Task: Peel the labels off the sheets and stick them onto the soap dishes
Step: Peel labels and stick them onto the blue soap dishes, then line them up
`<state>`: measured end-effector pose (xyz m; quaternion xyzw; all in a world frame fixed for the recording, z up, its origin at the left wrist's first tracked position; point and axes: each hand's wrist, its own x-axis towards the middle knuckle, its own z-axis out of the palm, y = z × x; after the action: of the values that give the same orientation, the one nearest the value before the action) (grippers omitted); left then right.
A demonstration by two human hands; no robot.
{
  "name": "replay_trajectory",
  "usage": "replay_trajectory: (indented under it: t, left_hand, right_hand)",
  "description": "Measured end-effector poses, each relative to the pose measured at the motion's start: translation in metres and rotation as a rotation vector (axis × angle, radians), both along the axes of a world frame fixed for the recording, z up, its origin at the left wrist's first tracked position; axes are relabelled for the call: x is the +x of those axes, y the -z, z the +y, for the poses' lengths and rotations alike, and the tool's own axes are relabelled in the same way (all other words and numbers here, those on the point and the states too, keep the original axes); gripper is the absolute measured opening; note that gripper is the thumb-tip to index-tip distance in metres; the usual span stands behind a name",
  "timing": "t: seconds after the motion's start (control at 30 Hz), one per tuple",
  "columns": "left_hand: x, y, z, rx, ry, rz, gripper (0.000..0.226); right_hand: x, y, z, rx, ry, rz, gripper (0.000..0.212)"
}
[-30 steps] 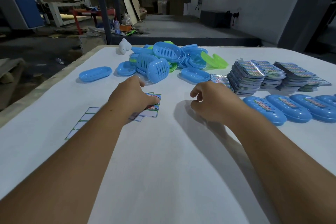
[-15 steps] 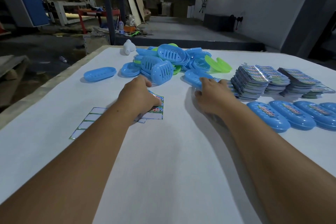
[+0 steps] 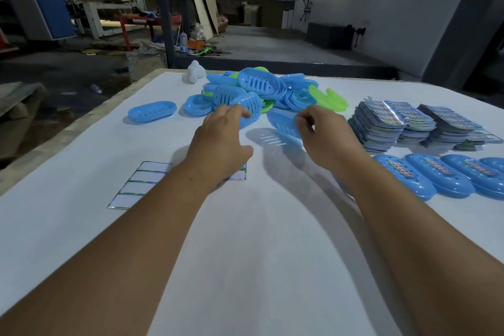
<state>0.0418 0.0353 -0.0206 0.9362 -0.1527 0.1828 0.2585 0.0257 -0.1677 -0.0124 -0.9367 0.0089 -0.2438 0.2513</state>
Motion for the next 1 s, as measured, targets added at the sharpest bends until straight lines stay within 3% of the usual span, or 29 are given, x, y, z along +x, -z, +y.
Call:
replay_trajectory:
  t: [0.13, 0.27, 0.6, 0.83, 0.93, 1.0]
  left_hand:
    - [-0.012, -0.005, -0.010, 0.073, 0.222, -0.154, 0.069]
    - [-0.016, -0.003, -0.017, 0.088, 0.340, -0.058, 0.071]
    - [-0.014, 0.005, -0.017, 0.133, 0.331, 0.119, 0.053]
    - [-0.014, 0.003, -0.013, 0.182, 0.294, 0.217, 0.050]
    - [-0.015, -0.001, -0.010, 0.056, 0.236, 0.269, 0.050]
    - [-0.010, -0.006, -0.004, 0.005, 0.080, 0.205, 0.042]
  right_hand:
    - [-0.006, -0.007, 0.005, 0.165, -0.073, -0.012, 0.033]
    - [-0.007, -0.008, 0.001, 0.321, -0.050, 0.136, 0.040]
    - [-0.015, -0.003, -0.004, -0.090, 0.089, 0.214, 0.043]
    - [-0.020, -0.003, -0.006, -0.055, 0.036, 0.225, 0.024]
    - [-0.021, -0.004, -0.005, -0.010, 0.053, 0.198, 0.024]
    - [-0.023, -0.006, -0.006, 0.015, 0.067, 0.164, 0.027]
